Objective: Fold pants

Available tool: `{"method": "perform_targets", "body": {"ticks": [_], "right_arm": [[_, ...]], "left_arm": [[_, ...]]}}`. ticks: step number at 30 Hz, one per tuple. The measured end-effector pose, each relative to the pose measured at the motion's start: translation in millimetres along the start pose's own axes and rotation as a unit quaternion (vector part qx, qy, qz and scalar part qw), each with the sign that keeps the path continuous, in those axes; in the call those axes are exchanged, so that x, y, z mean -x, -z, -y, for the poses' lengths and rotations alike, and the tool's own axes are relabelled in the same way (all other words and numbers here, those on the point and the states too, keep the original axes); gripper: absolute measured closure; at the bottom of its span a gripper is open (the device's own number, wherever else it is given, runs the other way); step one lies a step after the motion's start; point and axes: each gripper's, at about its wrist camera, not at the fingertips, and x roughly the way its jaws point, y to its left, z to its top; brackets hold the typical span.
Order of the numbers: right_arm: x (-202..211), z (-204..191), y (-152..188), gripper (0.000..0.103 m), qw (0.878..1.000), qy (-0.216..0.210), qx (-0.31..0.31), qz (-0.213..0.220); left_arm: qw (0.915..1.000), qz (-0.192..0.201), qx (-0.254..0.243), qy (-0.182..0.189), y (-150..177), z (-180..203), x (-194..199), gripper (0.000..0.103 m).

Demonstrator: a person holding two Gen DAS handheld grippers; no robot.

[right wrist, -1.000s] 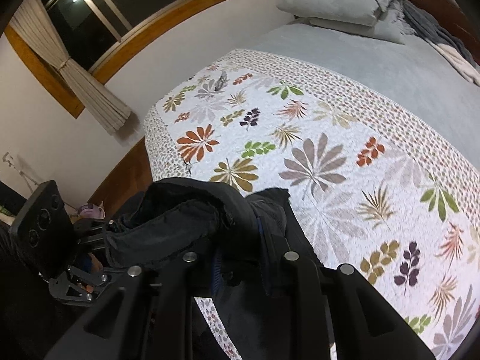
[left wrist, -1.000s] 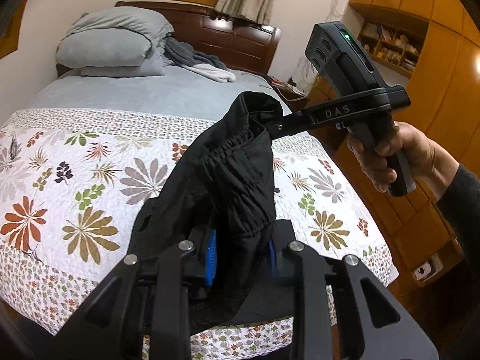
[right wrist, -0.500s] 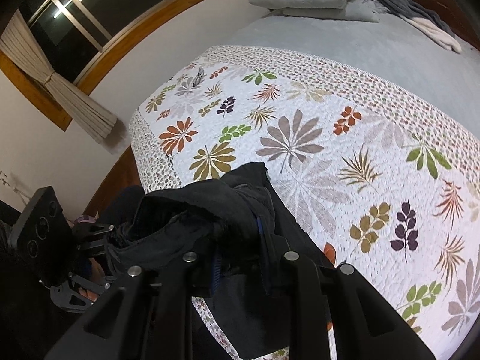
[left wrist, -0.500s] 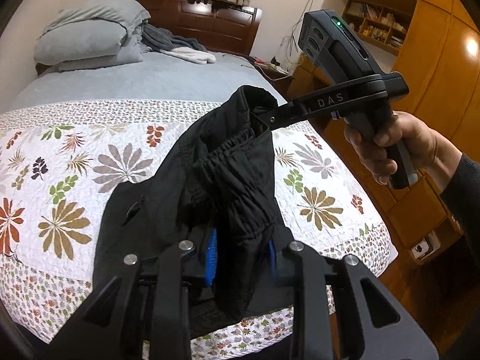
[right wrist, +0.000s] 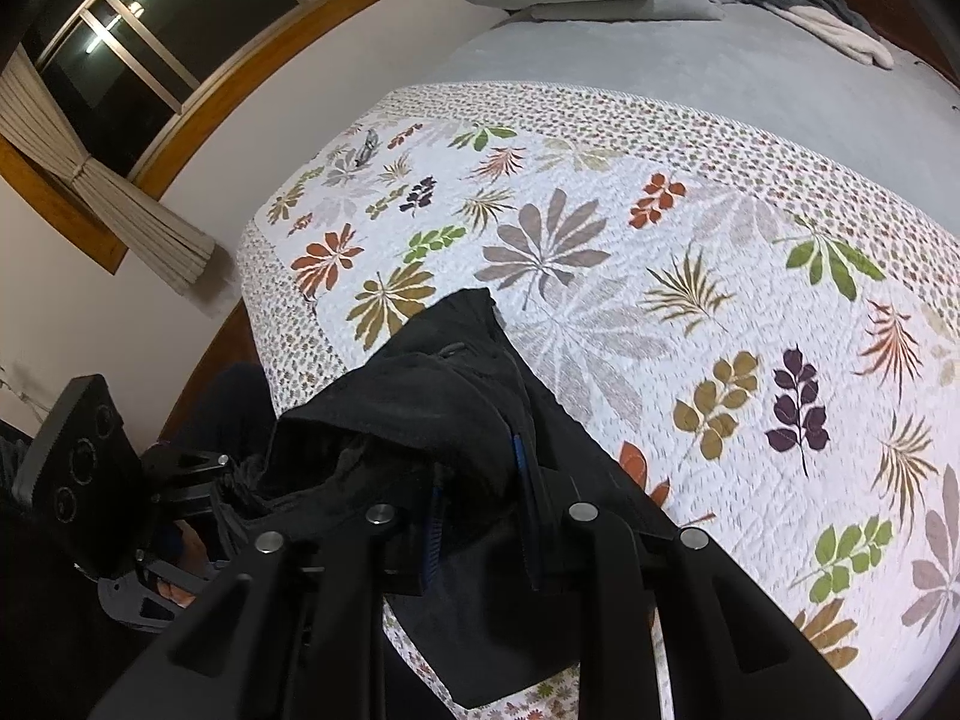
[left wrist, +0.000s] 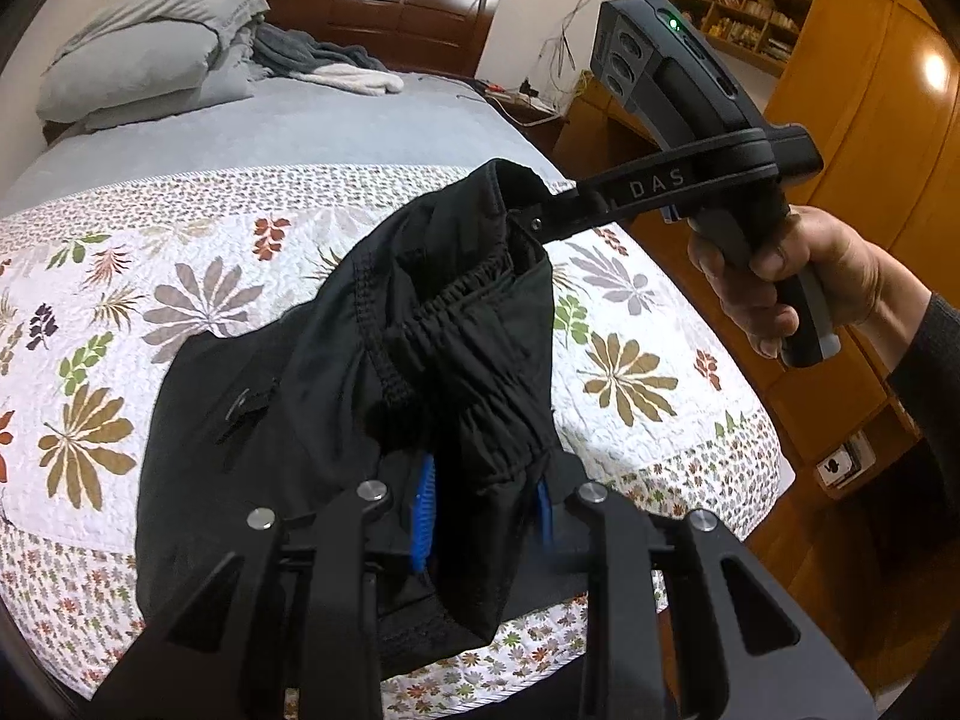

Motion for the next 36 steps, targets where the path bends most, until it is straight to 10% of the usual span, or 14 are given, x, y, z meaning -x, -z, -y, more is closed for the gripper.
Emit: {"method": "perform_targets", "body": {"ticks": [36], "right_arm": [[-25.7, 68.8, 59.1, 0.081, 0.998, -0.011, -0.056, -0.003]], "left_arm": [[0.9969, -0.074, -0.025, 0.012, 23.9, 18.0, -77.0, 0.079]]}}
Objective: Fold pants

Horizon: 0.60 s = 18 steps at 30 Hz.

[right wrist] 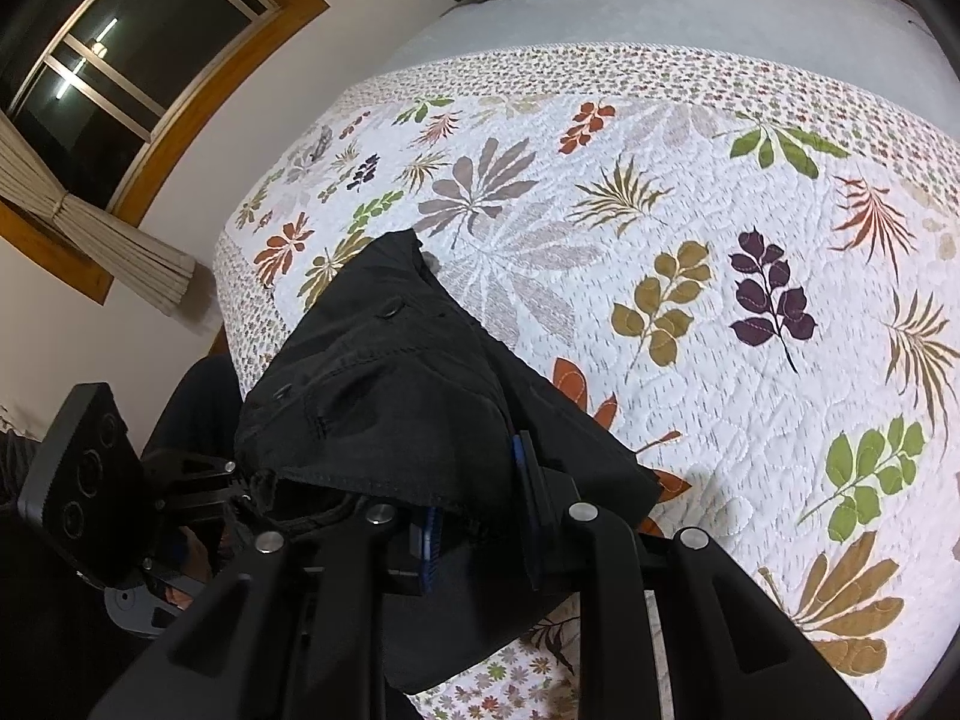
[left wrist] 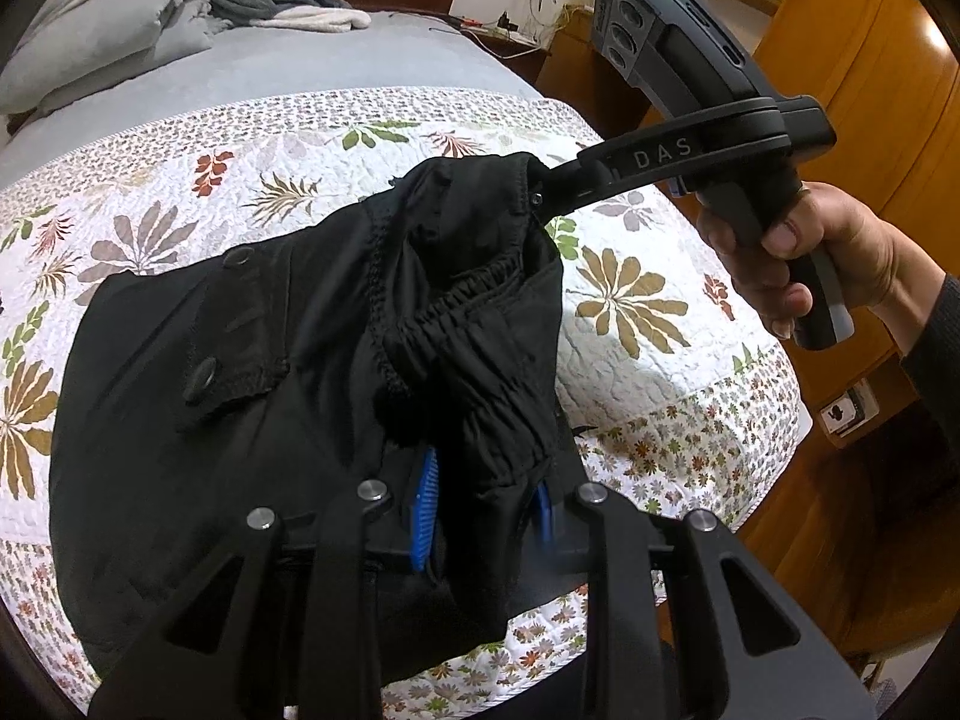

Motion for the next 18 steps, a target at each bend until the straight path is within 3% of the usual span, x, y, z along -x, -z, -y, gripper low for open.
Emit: {"method": "perform_targets", "body": {"ticks": [18], "right_arm": [[-10.0, 28.4, 26.5, 0.081, 1.000, -0.004, -0.023, 0.006]], "left_arm": [[0.9993, -0.028, -0.018, -0.018, 13.3, 8.2, -29.4, 0.079]]}}
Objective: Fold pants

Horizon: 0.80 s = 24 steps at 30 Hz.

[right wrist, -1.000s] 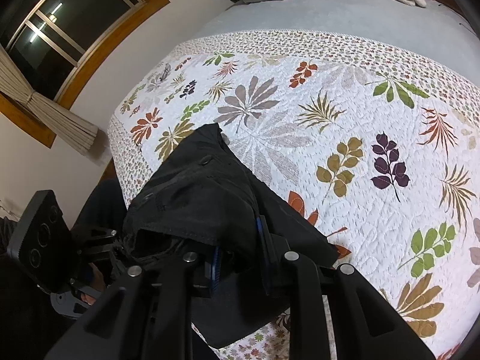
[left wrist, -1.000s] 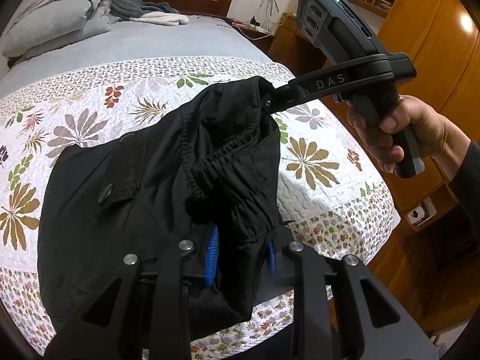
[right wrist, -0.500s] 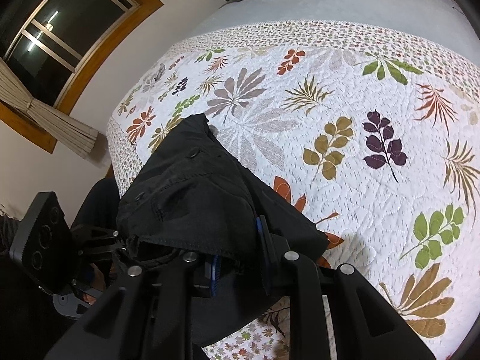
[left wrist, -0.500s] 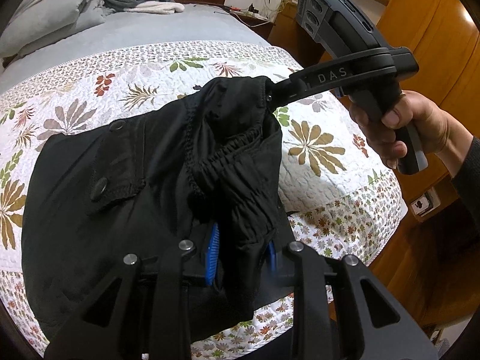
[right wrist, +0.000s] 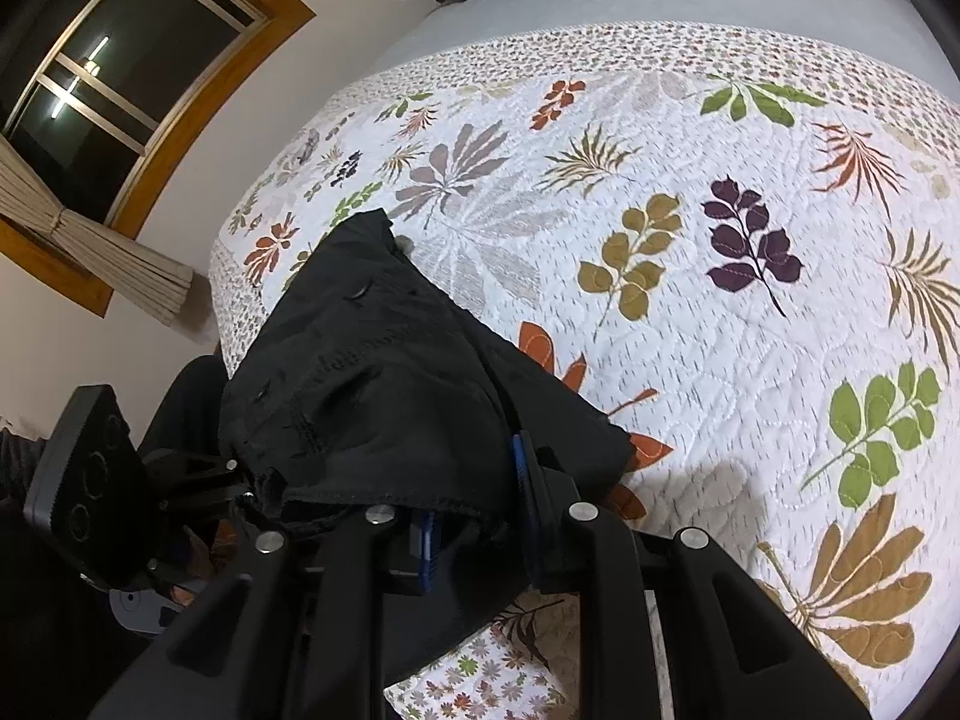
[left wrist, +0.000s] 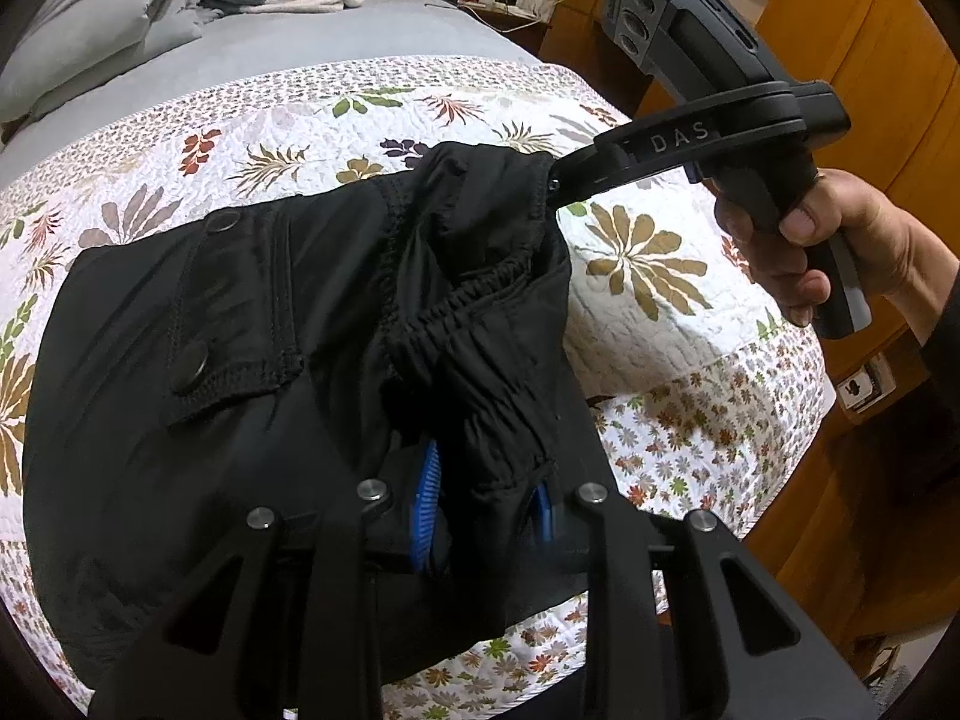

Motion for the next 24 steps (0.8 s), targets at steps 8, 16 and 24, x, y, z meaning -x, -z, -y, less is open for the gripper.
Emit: {"method": "perform_targets", "body": {"ticks": [8, 16, 24], "right_arm": [[3.1, 5.6, 9.2, 0.081, 1.000, 0.008, -0.015, 0.008], [8.0, 5.7, 15.7, 0.081, 0.999, 0.042, -0.030, 0.016], [47.6, 7.5, 27.6, 0.081, 0.993, 0.084, -0.061, 0.060]], "left_arm": [[0.9997, -0.008, -0.015, -0.014, 3.0, 4.7, -7.5, 0.078], [0.9991, -0.011, -0.035, -0.020, 4.6, 9.5, -10.8, 0.067], [0.9964, 0.005, -0.029, 0.080, 9.5, 7.8, 0.3, 0.031]]}}
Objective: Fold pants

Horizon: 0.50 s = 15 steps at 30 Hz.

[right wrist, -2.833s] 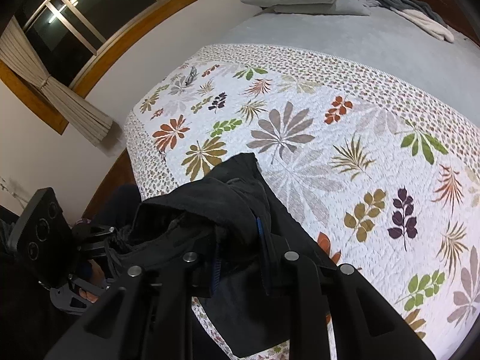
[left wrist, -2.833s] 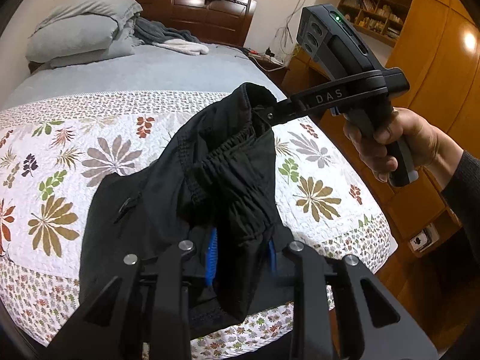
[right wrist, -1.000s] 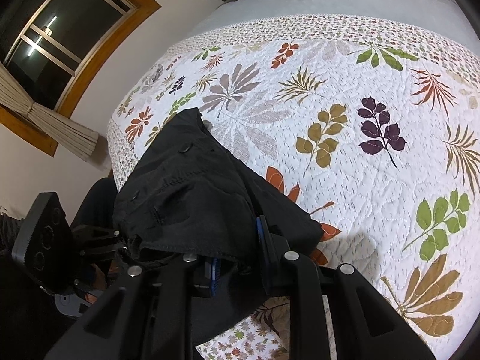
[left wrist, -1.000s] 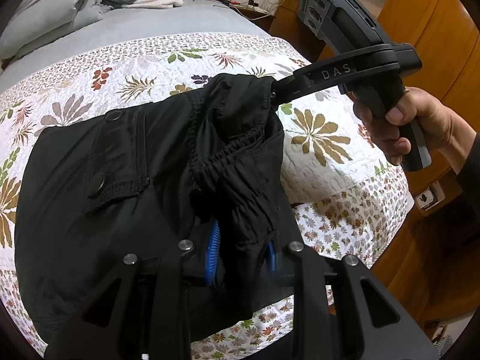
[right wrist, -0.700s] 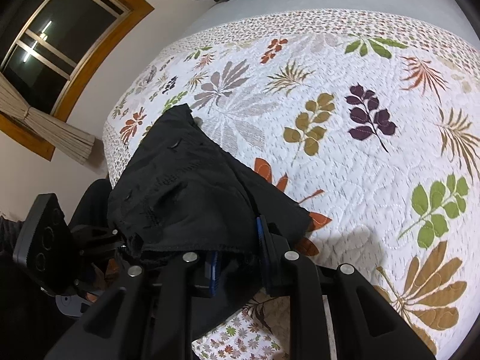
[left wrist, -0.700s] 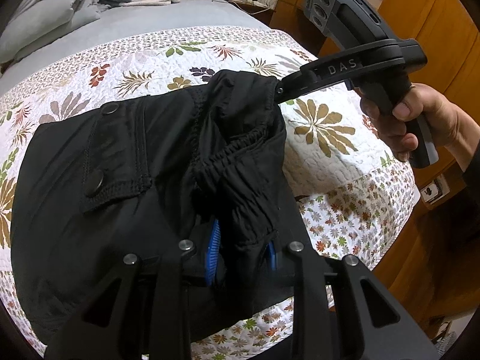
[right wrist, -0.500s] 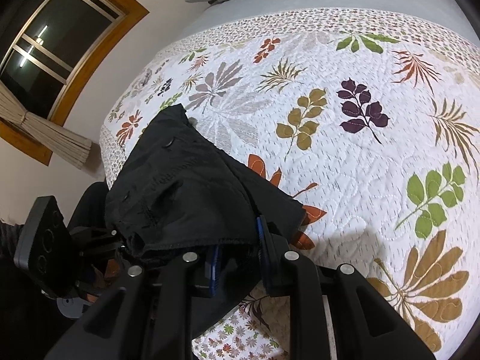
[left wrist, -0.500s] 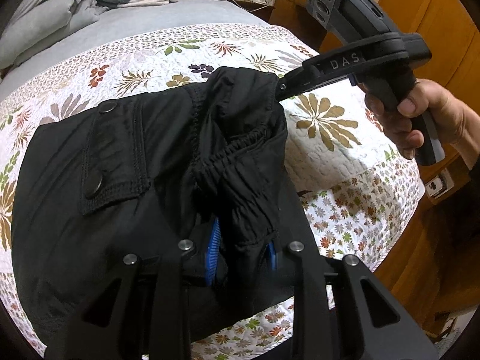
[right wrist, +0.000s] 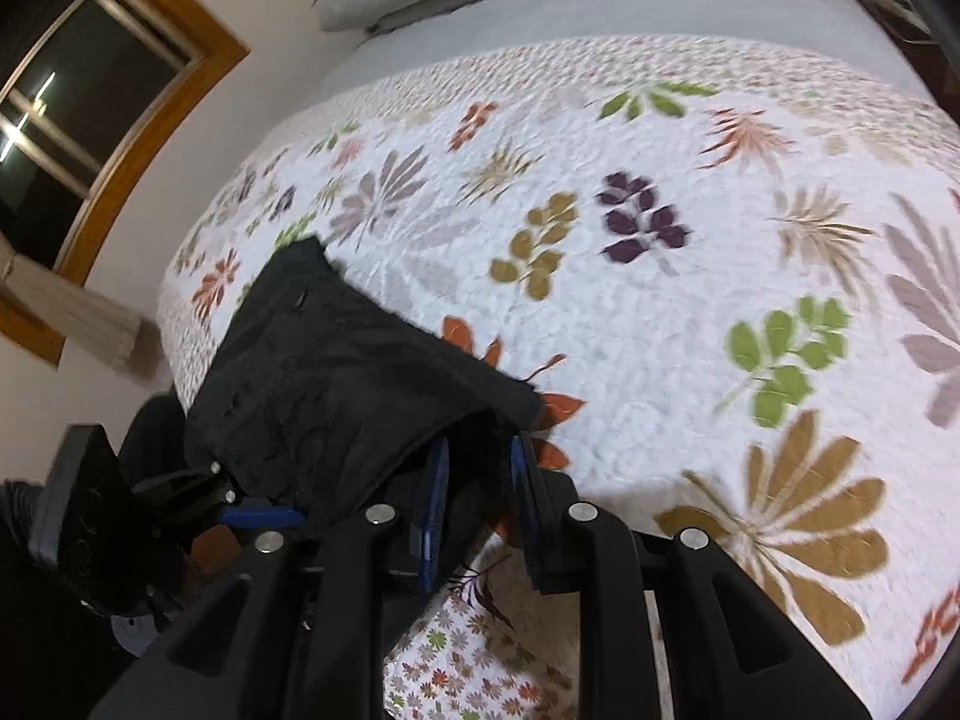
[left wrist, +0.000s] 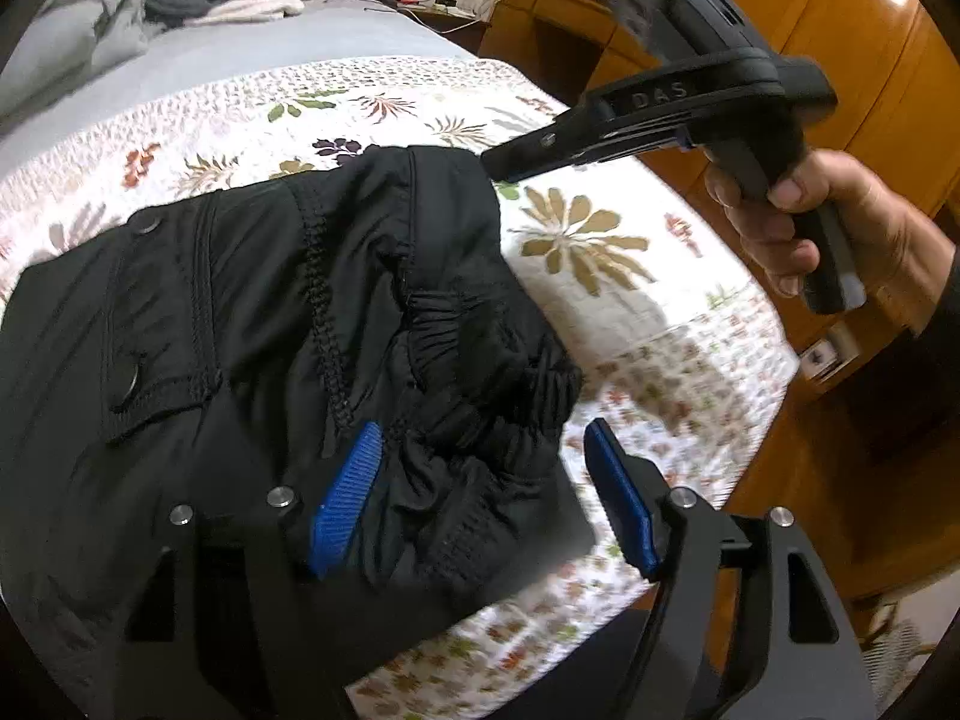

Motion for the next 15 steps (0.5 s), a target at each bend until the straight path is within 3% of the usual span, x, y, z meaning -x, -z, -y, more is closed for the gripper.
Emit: {"method": "perform_targets", "body": {"ticks": [4, 7, 11, 15], "right_arm": [[28.2, -8.4, 3.7, 0.081, 0.998, -0.020, -0.022, 0.063], [20.4, -30.7, 5.5, 0.081, 0.996, -0.053, -0.013, 0.073], [-16.3, -44.8, 9.7, 0.081, 0.997, -0.057, -0.008, 0.044], [-40.8, -26.0, 20.8, 0.082, 0.998, -0.031, -0.057, 0.022]], "left_arm": [[0.9979, 0.025, 0.042, 0.043, -0.8, -9.9, 27.0, 0.024], [0.9935, 0.049, 0.076, 0.068, -0.6, -23.9, 54.1, 0.019], [0.9923, 0.076, 0.087, 0.044, 0.2, -48.2, 82.6, 0.016], [0.9924, 0.065, 0.104, -0.008, 6.0, -83.0, 83.8, 0.015]]}}
